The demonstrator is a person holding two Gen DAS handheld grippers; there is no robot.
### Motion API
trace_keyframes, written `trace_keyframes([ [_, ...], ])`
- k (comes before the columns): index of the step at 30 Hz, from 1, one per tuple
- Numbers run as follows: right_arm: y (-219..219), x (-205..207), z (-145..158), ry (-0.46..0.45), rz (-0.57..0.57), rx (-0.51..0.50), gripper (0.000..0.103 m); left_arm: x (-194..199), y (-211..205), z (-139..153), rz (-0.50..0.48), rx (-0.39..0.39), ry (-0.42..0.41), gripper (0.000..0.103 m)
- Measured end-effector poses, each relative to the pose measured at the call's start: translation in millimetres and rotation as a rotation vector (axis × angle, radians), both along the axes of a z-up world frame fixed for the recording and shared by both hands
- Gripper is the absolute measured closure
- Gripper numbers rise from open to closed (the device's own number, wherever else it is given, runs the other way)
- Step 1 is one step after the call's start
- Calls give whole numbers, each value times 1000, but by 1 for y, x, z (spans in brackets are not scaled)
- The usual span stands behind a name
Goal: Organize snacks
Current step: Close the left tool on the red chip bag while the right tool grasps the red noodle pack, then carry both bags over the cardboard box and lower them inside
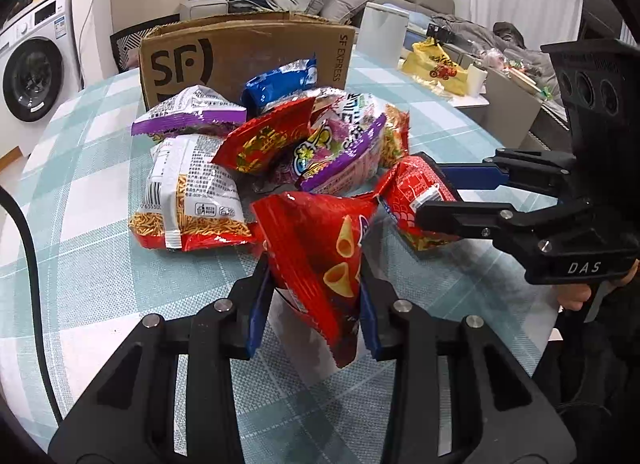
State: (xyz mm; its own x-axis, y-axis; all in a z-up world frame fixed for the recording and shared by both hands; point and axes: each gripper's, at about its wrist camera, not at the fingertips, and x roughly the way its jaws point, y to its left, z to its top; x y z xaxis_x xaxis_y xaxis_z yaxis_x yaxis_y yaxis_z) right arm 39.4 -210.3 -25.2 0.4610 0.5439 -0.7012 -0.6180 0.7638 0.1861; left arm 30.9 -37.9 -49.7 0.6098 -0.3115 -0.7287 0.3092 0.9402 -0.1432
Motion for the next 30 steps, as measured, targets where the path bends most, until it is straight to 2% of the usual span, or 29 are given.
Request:
trace_keyframes([
  [17, -18, -10, 39, -82, -32, 121, 57, -18, 24, 43, 3, -124, -105, 68],
  [30, -23, -4, 57, -120, -60, 152, 57, -15, 48, 76, 112, -161, -201, 68],
])
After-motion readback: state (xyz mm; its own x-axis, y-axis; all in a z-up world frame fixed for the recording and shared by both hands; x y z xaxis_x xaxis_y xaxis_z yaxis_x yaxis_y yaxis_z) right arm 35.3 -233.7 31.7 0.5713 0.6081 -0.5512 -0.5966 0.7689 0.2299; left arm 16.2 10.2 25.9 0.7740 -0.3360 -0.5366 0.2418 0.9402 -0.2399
